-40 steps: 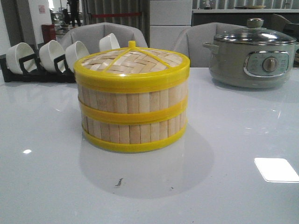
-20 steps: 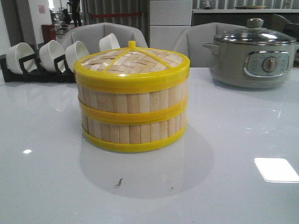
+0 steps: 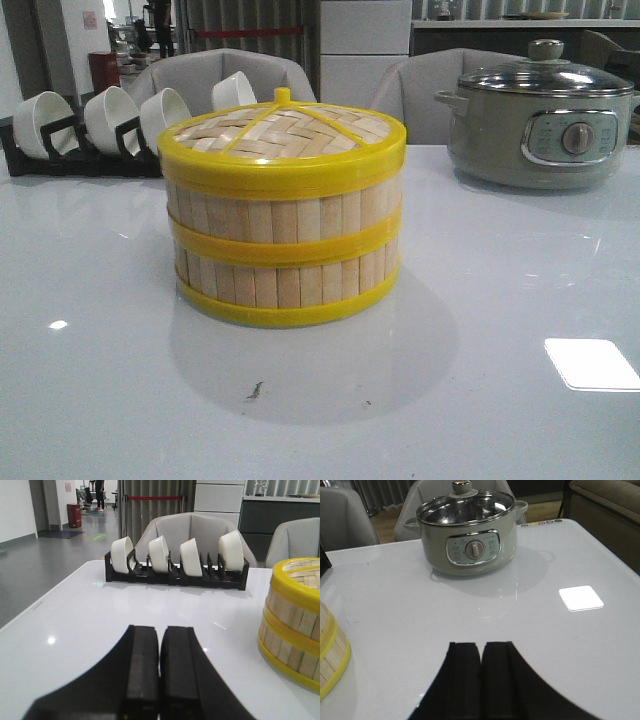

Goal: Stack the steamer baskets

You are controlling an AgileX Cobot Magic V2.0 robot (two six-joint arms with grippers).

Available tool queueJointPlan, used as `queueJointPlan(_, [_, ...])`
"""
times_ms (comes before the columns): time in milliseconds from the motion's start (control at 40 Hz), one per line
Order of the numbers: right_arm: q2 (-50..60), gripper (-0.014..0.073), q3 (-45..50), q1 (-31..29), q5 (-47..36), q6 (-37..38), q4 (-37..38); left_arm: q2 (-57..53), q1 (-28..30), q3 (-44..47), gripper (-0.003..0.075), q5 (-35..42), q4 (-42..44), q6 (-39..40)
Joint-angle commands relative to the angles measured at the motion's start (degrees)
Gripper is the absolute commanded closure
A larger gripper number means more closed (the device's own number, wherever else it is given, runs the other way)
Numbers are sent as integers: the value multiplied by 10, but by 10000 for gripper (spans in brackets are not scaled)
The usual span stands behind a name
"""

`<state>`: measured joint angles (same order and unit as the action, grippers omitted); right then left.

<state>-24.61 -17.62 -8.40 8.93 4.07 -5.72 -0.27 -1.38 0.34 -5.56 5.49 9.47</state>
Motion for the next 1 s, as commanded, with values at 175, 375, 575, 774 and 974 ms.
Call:
queueJointPlan(175, [-2,541,-17,-3,-46,-2,-1,-9,2,1,635,43,-7,6])
queueJointPlan(375, [-2,541,-17,-3,-46,-2,-1,-9,2,1,635,43,-6,6])
queueJointPlan(575, [-2,541,-17,-3,-46,-2,-1,-9,2,1,635,45,-14,-37])
queueJointPlan(774, [-2,541,-17,-3,-46,-2,-1,-9,2,1,635,67,-16,-56])
queueJointPlan(974, [-2,541,-17,-3,-46,-2,-1,-10,2,1,635,73,-14,-64])
